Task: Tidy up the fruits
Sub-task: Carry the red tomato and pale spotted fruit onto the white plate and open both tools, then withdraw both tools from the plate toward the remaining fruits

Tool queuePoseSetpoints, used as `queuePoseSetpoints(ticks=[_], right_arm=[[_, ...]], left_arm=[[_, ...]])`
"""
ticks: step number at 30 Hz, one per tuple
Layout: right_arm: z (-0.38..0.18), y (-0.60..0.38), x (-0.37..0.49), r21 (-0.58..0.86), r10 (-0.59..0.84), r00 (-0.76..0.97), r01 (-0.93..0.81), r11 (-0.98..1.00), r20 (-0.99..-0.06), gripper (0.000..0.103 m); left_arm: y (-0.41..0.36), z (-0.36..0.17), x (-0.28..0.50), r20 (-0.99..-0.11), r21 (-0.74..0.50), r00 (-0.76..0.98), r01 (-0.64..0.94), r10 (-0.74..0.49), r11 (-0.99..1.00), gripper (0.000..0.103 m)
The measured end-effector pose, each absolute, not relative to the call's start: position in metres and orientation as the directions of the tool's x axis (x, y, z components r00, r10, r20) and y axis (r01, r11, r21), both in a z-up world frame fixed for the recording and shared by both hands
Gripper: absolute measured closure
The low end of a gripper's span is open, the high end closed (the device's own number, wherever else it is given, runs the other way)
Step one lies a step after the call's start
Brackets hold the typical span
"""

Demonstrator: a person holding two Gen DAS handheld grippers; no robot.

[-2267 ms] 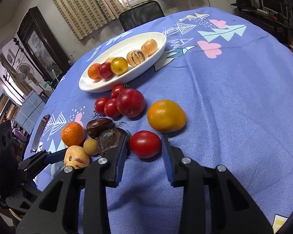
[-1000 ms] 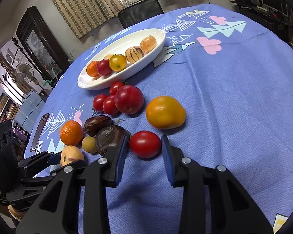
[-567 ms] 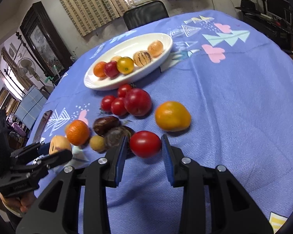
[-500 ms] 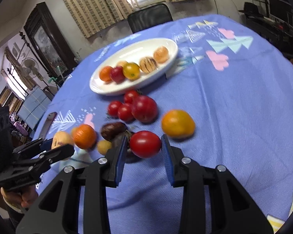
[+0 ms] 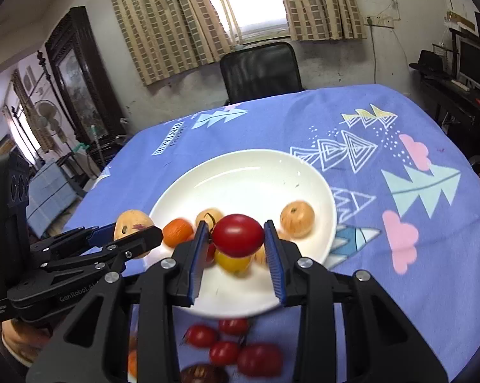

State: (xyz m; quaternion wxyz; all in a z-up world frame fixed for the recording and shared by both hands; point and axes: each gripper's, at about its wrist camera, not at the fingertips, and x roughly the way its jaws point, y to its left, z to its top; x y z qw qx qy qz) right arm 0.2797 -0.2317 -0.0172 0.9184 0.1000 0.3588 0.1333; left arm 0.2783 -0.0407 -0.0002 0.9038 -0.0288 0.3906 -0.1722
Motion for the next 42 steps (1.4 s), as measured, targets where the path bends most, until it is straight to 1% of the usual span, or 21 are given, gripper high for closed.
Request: queuePoseSetpoints(ticks=[3,6,8,10,15,16,17,20,21,22,23,25,26,30,33,34,36,37,39,41,42], right_arm=[[-0.027,-0.227,0.303,0.286,0.308,0.686,-0.15,0.946,-0.66,0.068],[-0.036,-0.224,0.321,0.276,0.297,0.655,-0.138,0.951,-0.695,0.068],[-0.04,-0.222,0.328,0.269,0.294,0.641,-0.139,0.953,-0.709,0.068],[-0.044,-0.219,0.334,0.257,0.288,0.626,-0.143,0.956,-0.725,0.068],[-0.048,-0.211,0.337,0.244,0.296,0.603,-0.17,0.955,-0.741,0.065],[-0.047,-0.21,0.336,0.243,0.298,0.603,-0.174,0.954,-0.739,0.065],[-0.045,-0.209,0.334,0.242,0.3,0.605,-0.178,0.954,-0.737,0.064],[-0.038,-0.21,0.326,0.237,0.298,0.61,-0.181,0.955,-0.735,0.06],[-0.035,-0.211,0.321,0.237,0.3,0.612,-0.183,0.954,-0.732,0.059],[-0.03,-0.212,0.314,0.236,0.3,0.619,-0.185,0.954,-0.726,0.054],[-0.026,-0.214,0.308,0.236,0.303,0.626,-0.19,0.953,-0.719,0.048],[-0.017,-0.218,0.291,0.231,0.31,0.641,-0.208,0.951,-0.702,0.043],[-0.013,-0.221,0.28,0.223,0.313,0.652,-0.22,0.95,-0.691,0.04],[-0.002,-0.237,0.235,0.214,0.349,0.678,-0.279,0.936,-0.646,0.038],[-0.004,-0.253,0.201,0.219,0.383,0.697,-0.317,0.923,-0.606,0.038],[-0.006,-0.258,0.193,0.217,0.381,0.701,-0.316,0.924,-0.602,0.038],[-0.017,-0.267,0.178,0.206,0.379,0.69,-0.323,0.924,-0.616,0.038],[-0.024,-0.271,0.171,0.185,0.362,0.675,-0.321,0.929,-0.643,0.038],[-0.034,-0.277,0.165,0.154,0.32,0.67,-0.297,0.942,-0.67,0.038],[-0.044,-0.286,0.158,0.162,0.319,0.658,-0.29,0.943,-0.682,0.038],[-0.049,-0.29,0.156,0.175,0.323,0.65,-0.283,0.943,-0.688,0.038]], left_arm=[[-0.044,-0.009,0.312,-0.709,-0.218,0.62,0.26,-0.336,0.941,0.055],[-0.049,-0.017,0.338,-0.731,-0.193,0.613,0.238,-0.301,0.952,0.055],[-0.048,-0.022,0.354,-0.743,-0.205,0.6,0.218,-0.297,0.954,0.055],[-0.045,-0.028,0.367,-0.753,-0.22,0.588,0.197,-0.295,0.955,0.055],[-0.04,-0.044,0.382,-0.787,-0.203,0.56,0.158,-0.257,0.966,0.055],[-0.039,-0.044,0.383,-0.787,-0.198,0.566,0.145,-0.246,0.969,0.053],[-0.038,-0.043,0.382,-0.784,-0.191,0.574,0.136,-0.234,0.972,0.044],[-0.035,-0.035,0.377,-0.766,-0.184,0.601,0.135,-0.228,0.974,0.033],[-0.035,-0.03,0.373,-0.759,-0.183,0.609,0.137,-0.229,0.973,0.032],[-0.034,-0.026,0.37,-0.754,-0.182,0.615,0.139,-0.229,0.973,0.031],[-0.033,-0.021,0.365,-0.748,-0.179,0.624,0.14,-0.227,0.974,0.028],[-0.031,-0.01,0.353,-0.731,-0.171,0.647,0.137,-0.218,0.976,0.02],[-0.03,-0.004,0.344,-0.718,-0.168,0.661,0.139,-0.218,0.976,0.017],[-0.028,0.017,0.303,-0.678,-0.147,0.692,0.201,-0.247,0.968,0.009],[-0.023,0.023,0.256,-0.646,-0.061,0.742,0.181,-0.177,0.982,0.005],[-0.022,0.023,0.242,-0.638,-0.051,0.75,0.185,-0.175,0.981,0.003],[-0.017,0.019,0.218,-0.62,-0.053,0.761,0.203,-0.192,0.978,0.002],[-0.016,0.015,0.204,-0.608,-0.043,0.768,0.221,-0.201,0.974,0.002],[-0.017,0.007,0.184,-0.59,0.002,0.784,0.238,-0.191,0.971,0.002],[-0.021,-0.005,0.169,-0.594,0.064,0.789,0.242,-0.158,0.968,0.002],[-0.021,-0.011,0.162,-0.601,0.068,0.782,0.258,-0.167,0.964,0.002]])
